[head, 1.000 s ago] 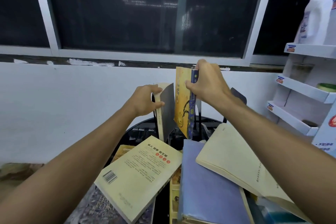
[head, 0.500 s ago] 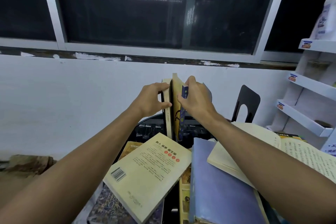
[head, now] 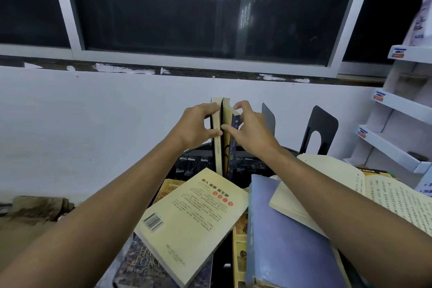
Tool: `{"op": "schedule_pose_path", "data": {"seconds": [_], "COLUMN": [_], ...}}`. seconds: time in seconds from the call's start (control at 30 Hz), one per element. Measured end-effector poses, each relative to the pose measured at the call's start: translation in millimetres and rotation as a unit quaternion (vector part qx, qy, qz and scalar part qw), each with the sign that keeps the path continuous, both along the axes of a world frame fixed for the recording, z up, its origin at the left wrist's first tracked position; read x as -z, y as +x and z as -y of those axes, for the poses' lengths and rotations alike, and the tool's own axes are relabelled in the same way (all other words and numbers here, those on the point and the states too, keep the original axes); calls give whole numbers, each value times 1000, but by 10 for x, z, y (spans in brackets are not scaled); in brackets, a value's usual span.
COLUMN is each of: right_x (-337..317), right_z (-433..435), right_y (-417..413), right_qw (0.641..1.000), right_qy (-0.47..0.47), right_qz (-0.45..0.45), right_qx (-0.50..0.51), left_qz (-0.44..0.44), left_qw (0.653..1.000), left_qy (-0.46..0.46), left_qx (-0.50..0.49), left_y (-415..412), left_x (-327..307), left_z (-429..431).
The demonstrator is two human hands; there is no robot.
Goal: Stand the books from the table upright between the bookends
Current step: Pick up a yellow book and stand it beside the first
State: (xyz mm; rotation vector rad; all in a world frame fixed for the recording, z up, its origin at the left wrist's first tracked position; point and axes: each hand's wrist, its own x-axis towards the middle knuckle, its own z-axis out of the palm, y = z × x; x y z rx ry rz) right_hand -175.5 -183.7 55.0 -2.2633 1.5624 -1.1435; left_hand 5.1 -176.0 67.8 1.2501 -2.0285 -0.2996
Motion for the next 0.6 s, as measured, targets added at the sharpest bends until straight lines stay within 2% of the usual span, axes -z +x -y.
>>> {"op": "schedule_pose_path", "data": {"seconds": [0.13,0.3,0.6], "right_x": [-43,-40,-44], "right_z": [-50,-29,15], "right_y": [-122,-223,-116], "right_qw": [997,985,986], "right_qy": [19,100,87], "right_qz": [-47,-70,-68], "right_qx": [-51,-120,-127], "left_qz": [9,-7,-3], "left_qw": [1000,1000,1000], "left_qy": [10,14,10], "left_qx": [0,9,17], "left_y": [-6,-4,12], "left_x": [26,53,81], "left_z": [31,68,112]}}
